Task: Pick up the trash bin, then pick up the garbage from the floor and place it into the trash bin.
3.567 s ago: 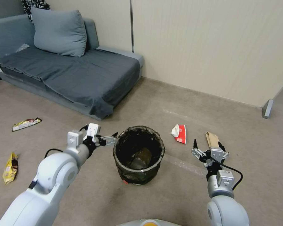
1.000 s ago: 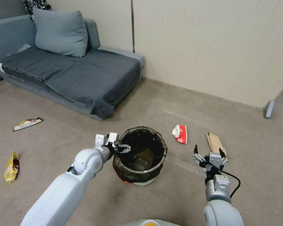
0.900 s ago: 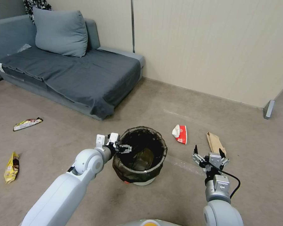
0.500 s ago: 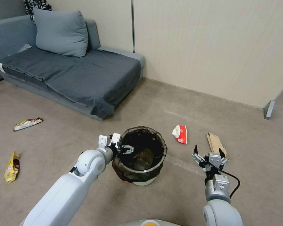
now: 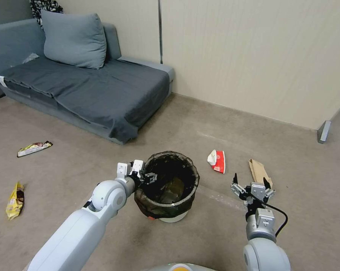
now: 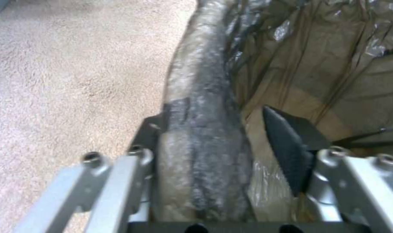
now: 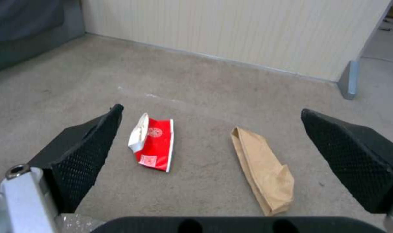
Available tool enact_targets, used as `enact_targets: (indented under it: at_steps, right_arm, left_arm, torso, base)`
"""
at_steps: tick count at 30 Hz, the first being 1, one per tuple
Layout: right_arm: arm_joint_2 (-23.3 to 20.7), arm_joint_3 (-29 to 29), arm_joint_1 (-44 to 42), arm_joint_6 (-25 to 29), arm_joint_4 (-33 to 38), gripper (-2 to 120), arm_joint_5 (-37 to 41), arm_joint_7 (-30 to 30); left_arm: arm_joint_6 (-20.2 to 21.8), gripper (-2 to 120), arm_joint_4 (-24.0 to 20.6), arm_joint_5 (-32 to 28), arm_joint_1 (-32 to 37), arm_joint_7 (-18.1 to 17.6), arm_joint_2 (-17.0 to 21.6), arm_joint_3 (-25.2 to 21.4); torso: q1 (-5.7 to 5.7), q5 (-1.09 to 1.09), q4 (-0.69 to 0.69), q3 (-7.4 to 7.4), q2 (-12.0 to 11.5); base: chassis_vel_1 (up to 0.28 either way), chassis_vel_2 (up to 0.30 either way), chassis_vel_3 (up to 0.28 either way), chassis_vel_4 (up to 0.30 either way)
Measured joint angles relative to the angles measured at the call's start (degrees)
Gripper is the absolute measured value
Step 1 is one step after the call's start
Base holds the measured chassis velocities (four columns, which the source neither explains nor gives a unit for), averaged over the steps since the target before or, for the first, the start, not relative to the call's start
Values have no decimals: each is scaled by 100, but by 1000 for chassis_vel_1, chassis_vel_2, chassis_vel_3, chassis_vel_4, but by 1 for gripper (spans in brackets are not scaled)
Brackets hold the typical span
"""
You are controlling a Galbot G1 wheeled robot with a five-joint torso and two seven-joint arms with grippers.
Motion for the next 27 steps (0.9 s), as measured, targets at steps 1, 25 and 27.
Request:
enact_targets:
  at_steps: [1, 25, 27]
  right_arm:
    - [0, 0, 0, 0, 0, 100, 0, 0]
    - [-5, -12, 44, -24, -43, 100, -18, 32]
    - [-5, -13, 54, -27, -55, 100, -19, 38]
  left_arm:
    - [0, 44, 0, 0, 0, 0, 0, 0]
    - [41, 1, -444, 146, 55, 62, 104, -266]
    - [41, 1, -564, 144, 55, 83, 139, -339]
  torso:
    - [0, 0, 0, 0, 0]
    - [1, -1, -3, 2, -2]
    - [2, -1, -1, 2, -2]
  base:
    - [0, 0, 0, 0]
    - [0, 0, 0, 0]
    - [0, 0, 0, 0]
